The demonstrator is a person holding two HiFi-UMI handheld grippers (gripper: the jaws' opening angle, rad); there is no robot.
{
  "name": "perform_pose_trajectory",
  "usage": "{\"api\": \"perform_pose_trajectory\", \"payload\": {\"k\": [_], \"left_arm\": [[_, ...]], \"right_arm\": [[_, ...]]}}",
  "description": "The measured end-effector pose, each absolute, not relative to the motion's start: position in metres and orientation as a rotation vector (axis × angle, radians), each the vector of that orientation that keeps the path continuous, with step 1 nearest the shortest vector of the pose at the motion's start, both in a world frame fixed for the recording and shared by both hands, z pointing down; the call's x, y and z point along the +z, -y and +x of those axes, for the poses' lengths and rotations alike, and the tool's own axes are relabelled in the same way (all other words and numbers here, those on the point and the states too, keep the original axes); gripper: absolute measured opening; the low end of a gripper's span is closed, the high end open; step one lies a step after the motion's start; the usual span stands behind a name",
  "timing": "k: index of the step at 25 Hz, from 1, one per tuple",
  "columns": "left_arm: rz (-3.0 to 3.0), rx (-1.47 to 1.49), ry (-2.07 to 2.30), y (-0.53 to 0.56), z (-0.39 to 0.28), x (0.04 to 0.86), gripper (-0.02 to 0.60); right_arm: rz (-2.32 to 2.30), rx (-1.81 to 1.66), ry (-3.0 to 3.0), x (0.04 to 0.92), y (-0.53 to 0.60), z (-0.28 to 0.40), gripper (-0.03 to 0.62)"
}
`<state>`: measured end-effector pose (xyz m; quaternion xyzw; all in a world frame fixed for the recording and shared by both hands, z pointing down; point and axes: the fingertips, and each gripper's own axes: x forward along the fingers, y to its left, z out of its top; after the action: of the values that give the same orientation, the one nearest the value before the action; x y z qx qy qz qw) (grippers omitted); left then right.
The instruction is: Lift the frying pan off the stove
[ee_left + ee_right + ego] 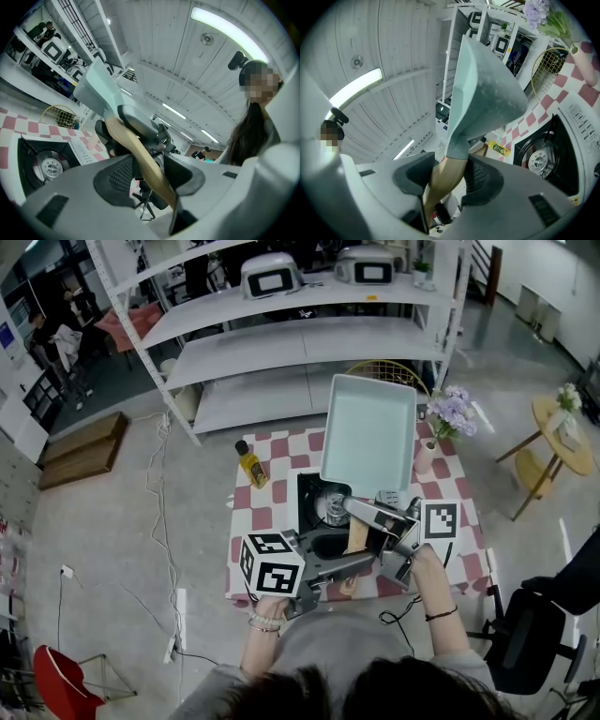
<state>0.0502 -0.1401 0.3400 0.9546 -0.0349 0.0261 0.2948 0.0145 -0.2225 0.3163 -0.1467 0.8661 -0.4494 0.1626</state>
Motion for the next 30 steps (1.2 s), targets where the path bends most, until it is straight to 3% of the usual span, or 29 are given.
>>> {"api": "perform_pose_trajectory", "payload": {"k": [30], "left_arm": [[2.539,0.074,0.088,0.1441,0.0551,0.3426,0.210]], "right_arm": [[-0.414,-1.292,-2.454,0.3208,0.2273,0.0204,0.195]]}}
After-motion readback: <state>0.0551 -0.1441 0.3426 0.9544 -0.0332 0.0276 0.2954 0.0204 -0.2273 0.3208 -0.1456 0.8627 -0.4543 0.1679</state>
